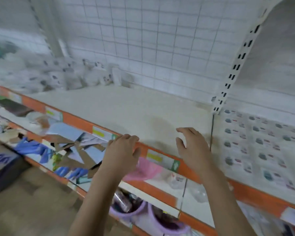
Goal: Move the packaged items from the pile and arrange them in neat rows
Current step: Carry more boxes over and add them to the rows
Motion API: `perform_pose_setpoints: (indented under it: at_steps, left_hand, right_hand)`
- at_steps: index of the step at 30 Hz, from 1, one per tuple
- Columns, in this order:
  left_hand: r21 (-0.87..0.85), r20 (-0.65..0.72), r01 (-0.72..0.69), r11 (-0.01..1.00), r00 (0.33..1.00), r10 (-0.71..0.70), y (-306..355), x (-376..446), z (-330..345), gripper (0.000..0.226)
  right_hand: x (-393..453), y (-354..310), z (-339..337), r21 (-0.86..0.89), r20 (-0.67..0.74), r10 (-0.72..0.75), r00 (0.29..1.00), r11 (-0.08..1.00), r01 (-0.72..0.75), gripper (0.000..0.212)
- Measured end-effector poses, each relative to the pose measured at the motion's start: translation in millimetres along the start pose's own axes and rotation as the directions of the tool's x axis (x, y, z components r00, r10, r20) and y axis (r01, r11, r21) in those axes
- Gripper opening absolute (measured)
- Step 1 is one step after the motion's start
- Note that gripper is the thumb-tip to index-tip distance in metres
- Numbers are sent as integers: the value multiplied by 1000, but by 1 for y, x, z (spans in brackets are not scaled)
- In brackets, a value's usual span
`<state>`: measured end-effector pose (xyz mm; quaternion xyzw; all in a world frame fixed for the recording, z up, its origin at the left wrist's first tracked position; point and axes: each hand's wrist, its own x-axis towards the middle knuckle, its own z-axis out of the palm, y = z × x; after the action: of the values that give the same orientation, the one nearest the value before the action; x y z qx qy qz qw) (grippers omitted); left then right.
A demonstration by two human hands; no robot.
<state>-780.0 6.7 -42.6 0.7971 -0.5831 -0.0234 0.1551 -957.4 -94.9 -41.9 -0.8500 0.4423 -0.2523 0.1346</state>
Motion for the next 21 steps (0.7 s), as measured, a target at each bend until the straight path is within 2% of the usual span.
perform_pose_setpoints:
  at_steps: [4, 9, 18, 21]
  left_hand:
    - [-8, -23, 145, 989, 989, -146, -99, -19, -22, 35]
    - [-73, -70, 269, 960, 959, -274, -191, -23, -41, 35]
    - [-53, -105, 374, 926, 920, -378, -334, 26, -60, 40]
    - [-20, -110, 391, 920, 914, -391, -378, 55, -78, 40]
  right_hand:
    - [15, -77, 57, 23, 98, -53, 994, 998, 51, 32]
    - [53, -148, 113, 36, 152, -116, 982, 993, 111, 31]
    - [170, -242, 212, 80, 153, -208, 966, 977, 198, 36]
    - [215, -271, 236, 71, 161, -189, 969, 981, 179, 39]
